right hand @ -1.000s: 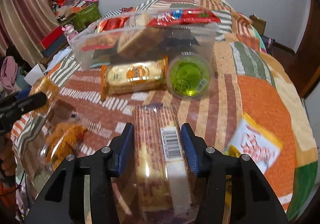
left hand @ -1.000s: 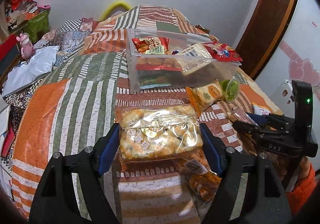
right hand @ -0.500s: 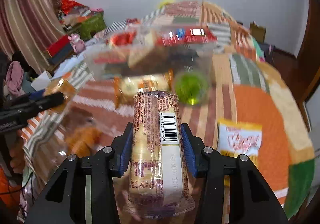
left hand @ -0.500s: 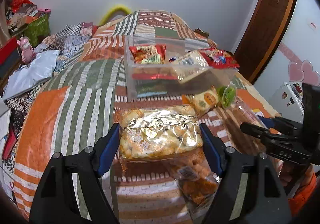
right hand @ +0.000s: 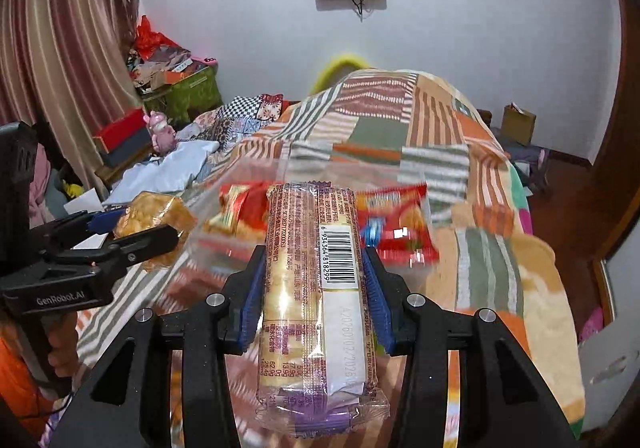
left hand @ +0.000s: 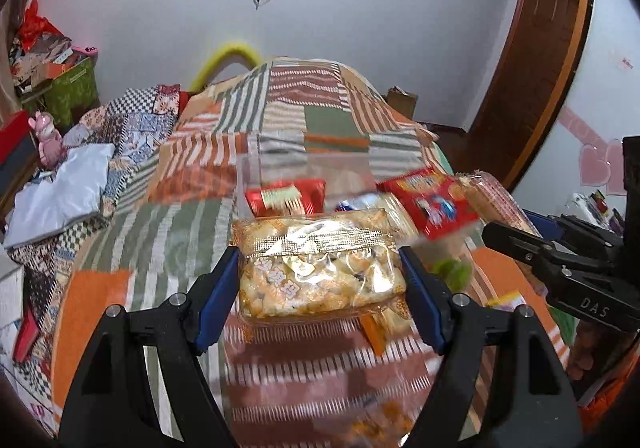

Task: Organize snacks
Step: 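Carry biscuit bag and bread roll into the clear box and open both tools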

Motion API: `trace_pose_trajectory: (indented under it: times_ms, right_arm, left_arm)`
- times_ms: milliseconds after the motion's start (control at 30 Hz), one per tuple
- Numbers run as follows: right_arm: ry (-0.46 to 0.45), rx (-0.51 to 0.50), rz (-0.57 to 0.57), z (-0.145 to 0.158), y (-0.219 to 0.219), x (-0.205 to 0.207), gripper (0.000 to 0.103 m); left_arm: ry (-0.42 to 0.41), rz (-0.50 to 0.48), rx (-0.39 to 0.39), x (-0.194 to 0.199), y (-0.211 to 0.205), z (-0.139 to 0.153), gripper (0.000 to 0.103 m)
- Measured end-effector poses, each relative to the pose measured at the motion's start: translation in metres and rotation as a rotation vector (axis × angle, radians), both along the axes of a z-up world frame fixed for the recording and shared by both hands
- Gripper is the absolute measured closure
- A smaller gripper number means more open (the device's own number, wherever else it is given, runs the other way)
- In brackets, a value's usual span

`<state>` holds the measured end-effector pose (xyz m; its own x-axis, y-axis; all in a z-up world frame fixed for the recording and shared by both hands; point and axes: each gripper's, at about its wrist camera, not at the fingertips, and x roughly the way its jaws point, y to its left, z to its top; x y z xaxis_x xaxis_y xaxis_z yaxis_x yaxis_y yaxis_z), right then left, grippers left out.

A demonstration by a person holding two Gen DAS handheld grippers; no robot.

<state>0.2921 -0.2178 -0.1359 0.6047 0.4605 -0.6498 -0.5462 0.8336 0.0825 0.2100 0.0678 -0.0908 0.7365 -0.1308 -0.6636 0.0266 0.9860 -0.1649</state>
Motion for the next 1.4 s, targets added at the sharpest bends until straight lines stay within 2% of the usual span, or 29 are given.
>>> trace_pose_trajectory:
  times_ms: [233, 467, 667, 867, 967, 1067, 1200, 1333, 1400]
  right_arm:
    - [0.012, -0.061, 0.022, -0.007, 0.026, 0.040, 0.060]
    - [0.077, -0.116, 0.017, -0.028, 0.044, 0.081, 0.060]
    - [0.114, -0.138, 0.006, -0.042, 0.049, 0.096, 0.060]
    - [0.117, -0.145, -0.008, -0.045, 0.047, 0.098, 0.060]
    - [0.123, -0.136, -0.008, -0.042, 0.046, 0.099, 0.054]
    - [0.098, -0.135, -0.007, -0.035, 0.044, 0.094, 0.049]
    - [0.074, -0.126, -0.001, -0.024, 0.042, 0.083, 0.049]
    - [0.045, -0.117, 0.006, -0.010, 0.034, 0.065, 0.048]
    - [0.029, -0.112, 0.004, -0.005, 0.030, 0.056, 0.044]
  left_arm:
    - [0.030, 0.010, 0.035, 0.056, 0.001, -0.008, 0.027]
    - [0.070, 0.012, 0.074, 0.108, 0.000, -0.025, 0.027]
    - [0.100, 0.014, 0.063, 0.133, 0.003, -0.037, 0.027]
    - [0.108, 0.015, 0.059, 0.140, 0.001, -0.043, 0.027]
    - [0.119, 0.022, 0.043, 0.140, 0.003, -0.042, 0.027]
    - [0.117, 0.020, 0.026, 0.133, 0.004, -0.037, 0.027]
    - [0.112, 0.007, 0.031, 0.121, 0.002, -0.029, 0.026]
    - [0.072, -0.002, 0.037, 0.104, -0.002, -0.014, 0.026]
    - [0.052, -0.011, 0.038, 0.094, -0.004, -0.004, 0.026]
